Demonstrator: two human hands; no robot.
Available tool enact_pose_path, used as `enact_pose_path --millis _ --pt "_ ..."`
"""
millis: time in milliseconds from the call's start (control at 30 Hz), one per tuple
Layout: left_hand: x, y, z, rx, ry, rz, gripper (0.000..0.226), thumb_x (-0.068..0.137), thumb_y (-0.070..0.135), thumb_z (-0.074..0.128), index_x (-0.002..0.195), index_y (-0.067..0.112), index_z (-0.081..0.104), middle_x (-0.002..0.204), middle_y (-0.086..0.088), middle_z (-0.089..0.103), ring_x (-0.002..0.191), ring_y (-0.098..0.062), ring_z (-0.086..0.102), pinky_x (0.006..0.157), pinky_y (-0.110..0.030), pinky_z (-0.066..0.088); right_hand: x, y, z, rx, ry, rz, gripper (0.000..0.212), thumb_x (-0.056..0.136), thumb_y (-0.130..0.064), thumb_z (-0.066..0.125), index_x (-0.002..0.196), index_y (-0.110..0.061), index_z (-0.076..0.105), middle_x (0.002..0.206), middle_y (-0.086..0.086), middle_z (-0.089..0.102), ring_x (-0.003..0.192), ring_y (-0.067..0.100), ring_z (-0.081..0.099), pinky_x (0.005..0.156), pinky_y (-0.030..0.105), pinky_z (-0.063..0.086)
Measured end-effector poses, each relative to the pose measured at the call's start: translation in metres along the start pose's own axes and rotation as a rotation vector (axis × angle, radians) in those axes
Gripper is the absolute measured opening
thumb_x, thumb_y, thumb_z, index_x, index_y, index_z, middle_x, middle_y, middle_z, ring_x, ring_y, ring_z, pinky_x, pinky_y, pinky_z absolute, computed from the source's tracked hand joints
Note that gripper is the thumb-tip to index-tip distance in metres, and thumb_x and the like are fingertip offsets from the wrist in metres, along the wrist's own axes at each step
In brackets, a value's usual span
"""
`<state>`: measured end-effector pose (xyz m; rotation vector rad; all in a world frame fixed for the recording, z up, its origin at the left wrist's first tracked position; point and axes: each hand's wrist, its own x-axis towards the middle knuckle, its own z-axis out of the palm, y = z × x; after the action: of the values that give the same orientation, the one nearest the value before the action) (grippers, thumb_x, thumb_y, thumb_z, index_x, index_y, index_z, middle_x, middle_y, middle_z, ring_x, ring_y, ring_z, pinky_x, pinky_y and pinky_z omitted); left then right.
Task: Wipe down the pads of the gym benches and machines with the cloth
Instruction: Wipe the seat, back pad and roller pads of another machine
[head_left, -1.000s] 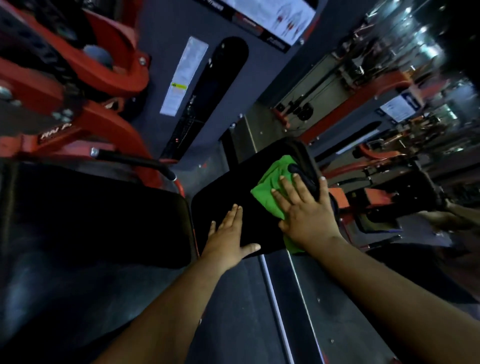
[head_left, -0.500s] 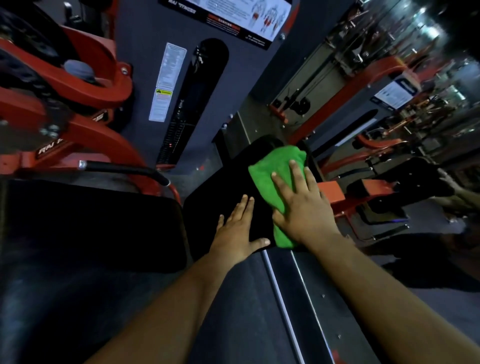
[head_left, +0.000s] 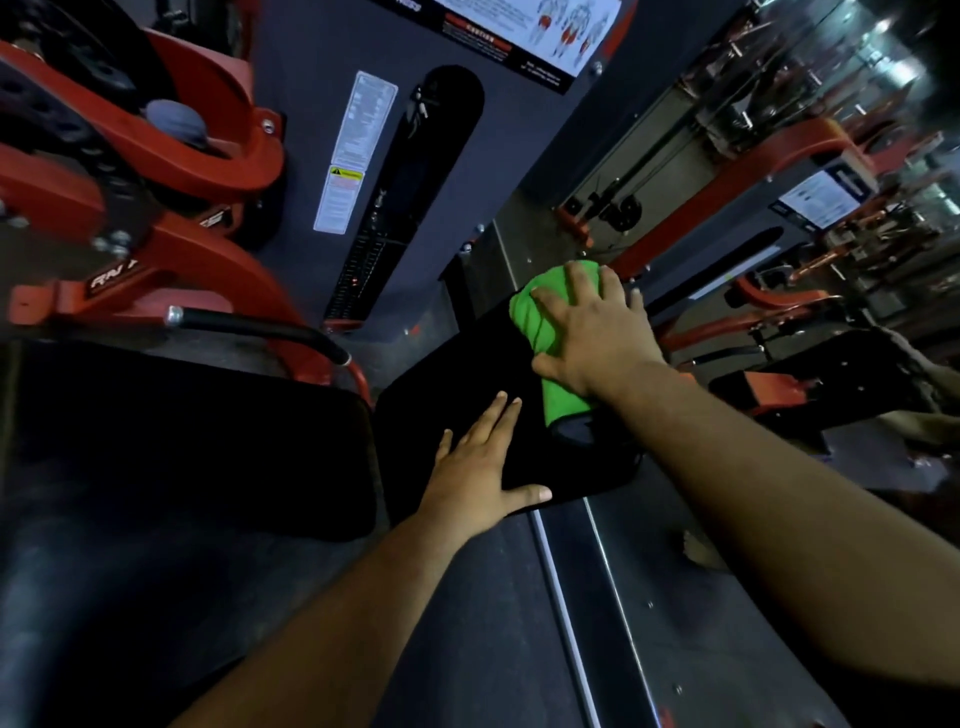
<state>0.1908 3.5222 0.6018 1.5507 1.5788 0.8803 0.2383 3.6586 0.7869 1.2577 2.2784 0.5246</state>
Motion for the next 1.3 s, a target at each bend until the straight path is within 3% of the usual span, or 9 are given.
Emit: enact_pose_path --millis 167,333,400,533,767,833,1000,1200,1300 --pt "-0.009 -0.024 0.016 -0.052 0.004 -0.115 0.117 0.077 0.083 0.056 0.160 0.033 -0.010 0.168 0.015 -0.017 0.156 -0.009 0.001 0.126 -0.053 0.002 -0.001 -0.019 0.005 -0.329 0.038 -0.076 0.083 0.093 -0.070 0.036 0.162 -0.030 0.013 0.170 0.012 0.006 0.153 0.047 -0.001 0.116 0.074 0.002" --pt "-0.026 -0.055 0.026 -0.004 -0.116 -0.187 0.115 0.082 0.080 0.053 0.161 0.027 -0.011 0.167 0.011 -0.021 0.156 -0.014 0.002 0.125 -0.054 0.001 -0.076 -0.070 0.058 -0.573 -0.174 -0.389 0.083 0.100 -0.061 0.029 0.163 -0.016 0.000 0.169 0.019 -0.005 0.154 0.044 -0.013 0.115 0.072 -0.008" --pt "-0.028 -0.061 0.030 0.038 -0.138 -0.171 0.112 0.084 0.078 0.053 0.161 0.027 -0.010 0.167 0.010 -0.020 0.156 -0.016 0.006 0.125 -0.055 0.002 -0.056 -0.059 0.050 -0.589 -0.126 -0.393 0.081 0.100 -0.062 0.029 0.163 -0.020 0.000 0.170 0.014 -0.004 0.155 0.040 -0.012 0.114 0.074 -0.008" --pt "-0.026 -0.060 0.039 -0.042 -0.075 -0.172 0.108 0.087 0.075 0.051 0.161 0.026 -0.010 0.168 0.011 -0.017 0.155 -0.015 0.011 0.126 -0.053 0.004 0.012 -0.035 -0.001 -0.502 -0.011 -0.064 0.083 0.098 -0.066 0.029 0.163 -0.024 0.001 0.170 0.013 -0.004 0.156 0.039 -0.010 0.116 0.074 -0.004" --pt "-0.030 -0.067 0.045 -0.033 -0.110 -0.164 0.102 0.092 0.072 0.048 0.161 0.024 -0.010 0.168 0.007 -0.018 0.157 -0.016 0.002 0.125 -0.052 0.000 -0.065 -0.091 0.076 -0.566 -0.211 -0.445 0.084 0.100 -0.061 0.030 0.163 -0.015 0.000 0.169 0.018 -0.005 0.155 0.041 -0.011 0.117 0.071 -0.004" --pt "-0.030 -0.071 0.047 -0.054 -0.073 -0.167 0.102 0.091 0.072 0.048 0.160 0.026 -0.011 0.168 0.009 -0.019 0.157 -0.015 0.002 0.124 -0.052 0.000 -0.038 -0.084 0.066 -0.570 -0.153 -0.432 0.084 0.099 -0.064 0.032 0.163 -0.019 0.003 0.170 0.014 -0.003 0.156 0.037 -0.011 0.115 0.073 -0.004" --pt "-0.029 -0.084 0.058 -0.124 -0.026 -0.199 0.112 0.082 0.083 0.049 0.159 0.033 -0.015 0.166 0.016 -0.023 0.156 -0.010 -0.001 0.124 -0.056 0.003 0.033 -0.074 0.039 -0.571 -0.027 -0.152 0.083 0.099 -0.066 0.022 0.163 -0.018 0.001 0.170 0.017 -0.002 0.155 0.040 -0.009 0.115 0.073 -0.003" --pt "-0.032 -0.112 0.069 -0.171 -0.075 -0.304 0.126 0.074 0.087 0.053 0.160 0.025 -0.014 0.167 0.009 -0.022 0.156 -0.013 -0.005 0.123 -0.055 0.004 -0.044 -0.133 0.122 -0.590 -0.228 -0.478 0.085 0.099 -0.063 0.028 0.163 -0.015 -0.001 0.169 0.020 -0.008 0.154 0.042 -0.015 0.114 0.073 -0.010" --pt "-0.034 -0.126 0.074 -0.150 -0.082 -0.308 0.125 0.075 0.088 0.050 0.160 0.024 -0.015 0.167 0.008 -0.022 0.156 -0.013 -0.004 0.123 -0.056 0.005 -0.011 -0.130 0.113 -0.602 -0.202 -0.502 0.084 0.097 -0.067 0.030 0.163 -0.022 0.003 0.170 0.014 -0.005 0.155 0.037 -0.013 0.112 0.076 -0.011"
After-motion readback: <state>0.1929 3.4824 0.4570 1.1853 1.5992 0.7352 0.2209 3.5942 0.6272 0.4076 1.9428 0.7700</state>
